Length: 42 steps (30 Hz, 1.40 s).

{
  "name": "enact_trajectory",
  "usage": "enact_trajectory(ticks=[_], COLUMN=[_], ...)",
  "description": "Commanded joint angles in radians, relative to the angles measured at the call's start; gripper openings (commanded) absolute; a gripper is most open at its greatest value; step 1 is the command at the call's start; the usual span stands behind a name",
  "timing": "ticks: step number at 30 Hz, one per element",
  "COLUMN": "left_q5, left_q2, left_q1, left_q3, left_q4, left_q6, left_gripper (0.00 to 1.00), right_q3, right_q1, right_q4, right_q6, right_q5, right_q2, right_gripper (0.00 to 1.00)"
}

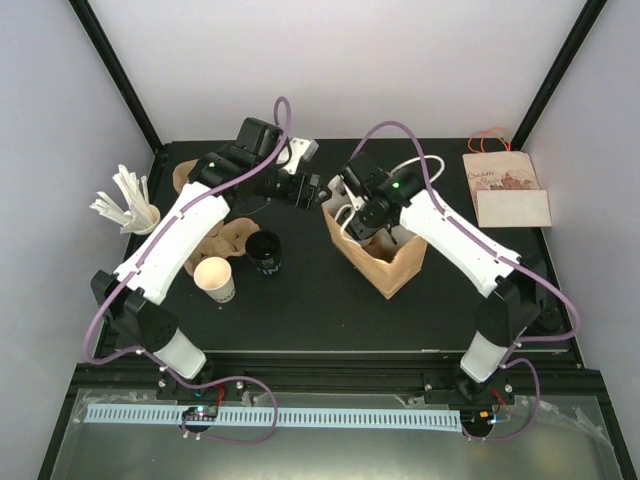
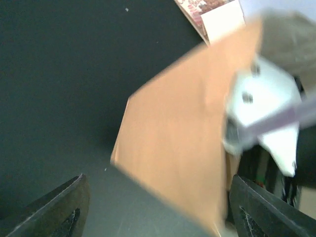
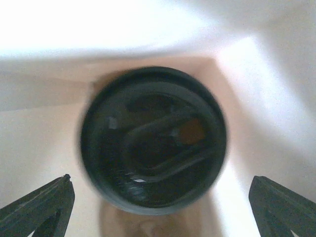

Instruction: Pack the takeout coffee

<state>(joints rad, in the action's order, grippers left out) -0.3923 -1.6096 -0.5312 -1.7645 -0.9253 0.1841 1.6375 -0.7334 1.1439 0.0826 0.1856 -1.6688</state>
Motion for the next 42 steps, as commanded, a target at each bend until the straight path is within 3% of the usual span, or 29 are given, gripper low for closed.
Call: enact_trajectory(ticks=[1,7,10,22,28,30,33,34,36,39,40,41,42], left_q5=[-0.020,-0.059,-0.092,-0.284,-0.320,-0.347,-0.400,-0.409,-0.421,-0.399,-0.393,-0.394,-0.401], left_q2=[0.095,0.155,0.133,0.069,0.040,0.021,-0.023,-0.034,-0.058,-0.083,-0.088,-0.092,-0.096], left_q1=[0.028,0.060,0.068,0.095,0.099,0.099,0.100,0.100,0.100,0.100,0.101,0.102,0.103], left_q3=[0.075,0.162,0.173,0.088,0.027,0.028,0.015,0.012,0.008,-0.007,-0.013,-0.020,-0.030], left_q4=[0.038,0.160,0.159,0.027,-0.153,-0.182,-0.183,-0.172,-0.143,-0.127,-0.123,-0.118,-0.115], left_q6=[0.040,0.056,0.058,0.115,0.085,0.075,0.071,0.079,0.097,0.099,0.094,0.087,0.086], left_gripper=[0.81,0.89,0.87,0.88,0.89,0.81,0.42,0.35,0.28,0.27,0.22,0.08,0.02], right_q3=[0.116,0.175,0.188,0.243,0.253,0.262,0.277,0.280,0.286,0.295,0.295,0.295,0.296], right_q1=[0.033,0.052,0.058,0.067,0.076,0.079,0.080,0.080,0.080,0.081,0.081,0.080,0.080], right_q4=[-0.012,0.015,0.027,0.061,0.050,0.047,0.044,0.042,0.041,0.043,0.046,0.049,0.052], right_q6=[0.062,0.083,0.082,0.085,0.082,0.083,0.089,0.091,0.096,0.096,0.095,0.094,0.092], right_q5=[0.027,0.026,-0.006,0.062,0.064,0.063,0.049,0.044,0.036,0.035,0.036,0.039,0.040], right_q2=[-0.092,-0.159,-0.163,-0.146,-0.153,-0.156,-0.161,-0.161,-0.159,-0.150,-0.146,-0.141,-0.138], right_gripper=[0.99,0.99,0.99,0.98,0.98,0.98,0.98,0.98,0.98,0.98,0.98,0.98,0.98])
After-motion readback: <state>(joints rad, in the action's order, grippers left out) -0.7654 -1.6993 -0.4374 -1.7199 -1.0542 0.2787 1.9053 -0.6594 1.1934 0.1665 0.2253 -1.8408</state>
